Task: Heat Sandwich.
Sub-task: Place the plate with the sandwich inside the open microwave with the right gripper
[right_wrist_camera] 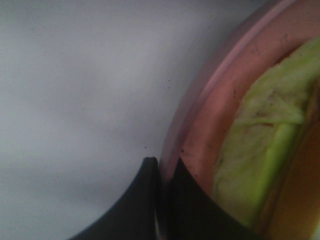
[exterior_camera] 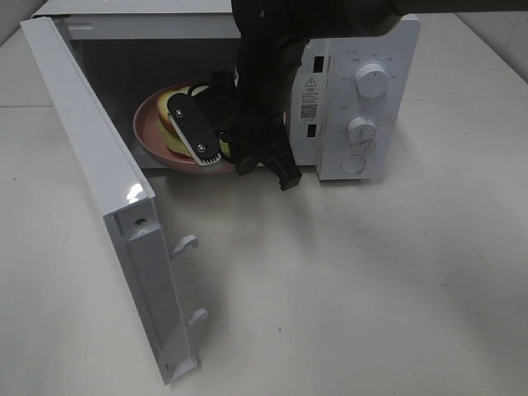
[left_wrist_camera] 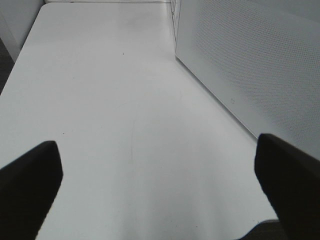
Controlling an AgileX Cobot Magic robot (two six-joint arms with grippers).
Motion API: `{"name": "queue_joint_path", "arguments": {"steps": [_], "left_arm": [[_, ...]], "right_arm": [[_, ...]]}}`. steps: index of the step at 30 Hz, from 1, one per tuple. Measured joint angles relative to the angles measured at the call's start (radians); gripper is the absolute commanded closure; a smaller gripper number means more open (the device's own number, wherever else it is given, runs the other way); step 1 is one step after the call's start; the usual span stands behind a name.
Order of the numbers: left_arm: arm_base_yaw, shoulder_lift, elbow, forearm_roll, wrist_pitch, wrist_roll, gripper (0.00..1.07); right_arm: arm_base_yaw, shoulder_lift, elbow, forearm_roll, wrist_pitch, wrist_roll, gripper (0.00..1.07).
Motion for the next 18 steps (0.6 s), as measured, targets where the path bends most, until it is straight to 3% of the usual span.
{"name": "queue_joint_path", "arguments": {"steps": [18], "left_arm": [[0.000,0.000,0.000,0.000,0.000,0.000,0.07]], "right_arm": [[-0.001,0.168,-0.247,-0.039,0.066,0.176,1.07]]}}
